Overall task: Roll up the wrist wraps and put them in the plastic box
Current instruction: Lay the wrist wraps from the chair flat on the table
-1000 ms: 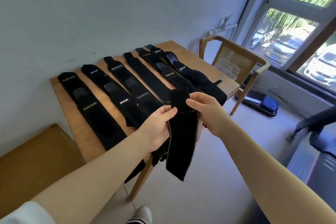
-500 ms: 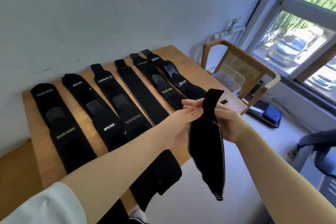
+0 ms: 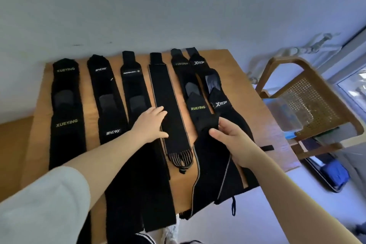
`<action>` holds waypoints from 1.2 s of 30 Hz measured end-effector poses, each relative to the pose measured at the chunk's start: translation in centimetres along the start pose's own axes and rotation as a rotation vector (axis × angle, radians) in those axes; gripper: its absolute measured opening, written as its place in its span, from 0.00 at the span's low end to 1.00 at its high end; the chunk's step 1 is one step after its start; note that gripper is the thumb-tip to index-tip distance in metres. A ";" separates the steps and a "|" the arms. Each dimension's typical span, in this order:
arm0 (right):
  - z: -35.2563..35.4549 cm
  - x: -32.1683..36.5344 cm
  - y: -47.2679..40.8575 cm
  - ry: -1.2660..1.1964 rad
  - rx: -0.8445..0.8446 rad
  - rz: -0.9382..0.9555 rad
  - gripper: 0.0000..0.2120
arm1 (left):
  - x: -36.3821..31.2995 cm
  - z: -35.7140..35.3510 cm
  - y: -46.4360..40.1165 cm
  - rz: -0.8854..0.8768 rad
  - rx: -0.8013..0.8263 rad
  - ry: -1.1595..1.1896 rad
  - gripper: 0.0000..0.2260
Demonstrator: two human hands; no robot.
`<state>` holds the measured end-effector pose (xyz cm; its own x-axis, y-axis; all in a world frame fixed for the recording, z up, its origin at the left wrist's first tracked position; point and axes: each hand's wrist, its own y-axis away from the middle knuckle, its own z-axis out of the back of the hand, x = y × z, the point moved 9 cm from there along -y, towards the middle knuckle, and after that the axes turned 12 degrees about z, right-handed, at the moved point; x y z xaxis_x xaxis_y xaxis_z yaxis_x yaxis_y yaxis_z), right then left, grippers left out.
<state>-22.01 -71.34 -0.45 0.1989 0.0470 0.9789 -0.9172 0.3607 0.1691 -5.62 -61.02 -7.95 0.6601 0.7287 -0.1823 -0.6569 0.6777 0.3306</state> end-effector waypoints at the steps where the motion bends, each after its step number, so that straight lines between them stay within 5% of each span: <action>1: -0.2 -0.1 -0.8 -0.048 0.025 -0.013 0.09 | -0.2 -0.4 -0.7 -0.013 0.009 -0.102 0.42; 4: -0.9 -0.6 -3.4 -0.190 0.087 -0.070 0.11 | -0.4 -2.3 -2.0 -0.005 0.068 -0.279 0.53; 8: -2.2 -1.3 -7.4 -0.224 0.112 -0.101 0.10 | -0.2 -3.5 -2.6 0.030 0.101 -0.222 0.57; 13: -3.5 -4.4 -13.6 -0.050 0.021 -0.137 0.08 | 1.0 -2.0 -3.3 0.047 0.196 0.037 0.49; 24: -3.1 -8.9 -18.1 0.468 -0.034 -0.286 0.06 | 2.5 -1.8 -4.6 0.009 0.078 -0.019 0.40; 28: -3.6 -9.2 -17.6 0.453 -0.027 -0.277 0.11 | 2.6 -1.4 -4.8 0.052 0.089 0.027 0.39; 32: -3.8 -9.3 -16.9 0.332 -0.053 -0.467 0.13 | 2.5 -0.8 -5.0 0.082 0.083 0.022 0.40; 36: -3.1 -9.1 -15.9 0.459 -0.012 -0.482 0.13 | 2.5 -0.7 -5.0 0.088 0.073 0.021 0.41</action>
<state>-8.18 -74.64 -12.44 0.7150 0.2689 0.6453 -0.6855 0.4510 0.5716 -0.95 -62.47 -10.68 0.5929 0.7875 -0.1684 -0.6832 0.6026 0.4124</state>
